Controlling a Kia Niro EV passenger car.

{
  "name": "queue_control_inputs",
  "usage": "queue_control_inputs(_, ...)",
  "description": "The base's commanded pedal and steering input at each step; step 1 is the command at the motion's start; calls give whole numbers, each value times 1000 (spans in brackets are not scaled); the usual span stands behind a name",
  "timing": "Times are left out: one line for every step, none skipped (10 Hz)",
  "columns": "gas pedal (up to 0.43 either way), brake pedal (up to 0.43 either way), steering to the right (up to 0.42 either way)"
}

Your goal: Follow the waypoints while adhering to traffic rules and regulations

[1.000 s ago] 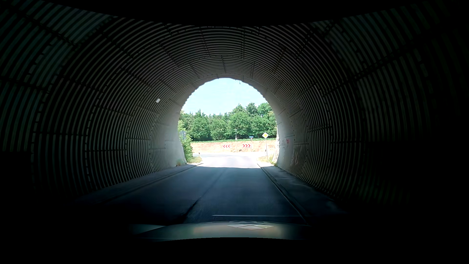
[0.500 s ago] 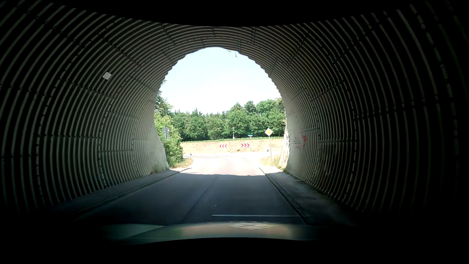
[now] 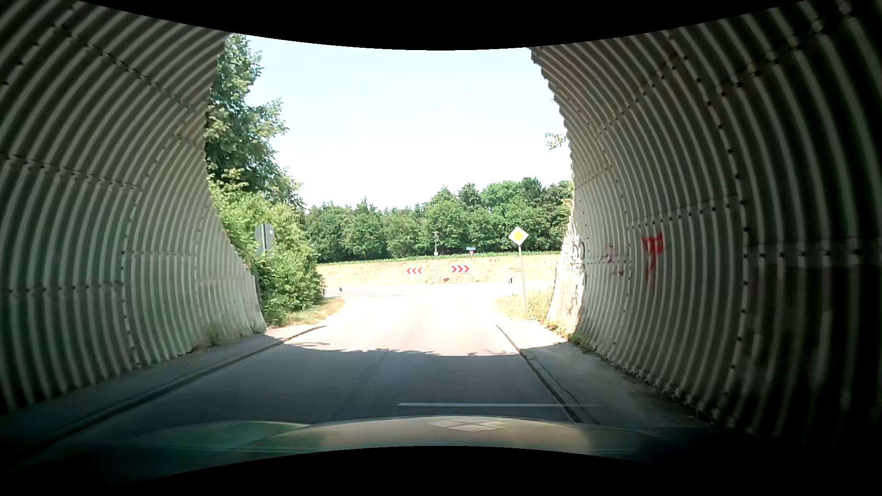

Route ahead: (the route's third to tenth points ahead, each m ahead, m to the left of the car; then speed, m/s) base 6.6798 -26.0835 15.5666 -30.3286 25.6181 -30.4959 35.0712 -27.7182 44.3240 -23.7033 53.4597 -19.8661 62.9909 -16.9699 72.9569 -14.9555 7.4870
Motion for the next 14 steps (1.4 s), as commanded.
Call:
queue_control_inputs(110, 0, -5)
queue_control_inputs(118, 0, -6)
queue_control_inputs(118, 0, -8)
queue_control_inputs(118, 0, -11)
queue_control_inputs(118, 0, -14)
queue_control_inputs(118, 0, -16)
queue_control_inputs(118, 0, -15)
queue_control_inputs(118, 0, -15)
queue_control_inputs(118, 0, -15)
queue_control_inputs(118, 0, -13)
queue_control_inputs(118, 0, -10)
queue_control_inputs(118, 0, -6)
queue_control_inputs(118, 0, -4)
queue_control_inputs(130, 0, -5)
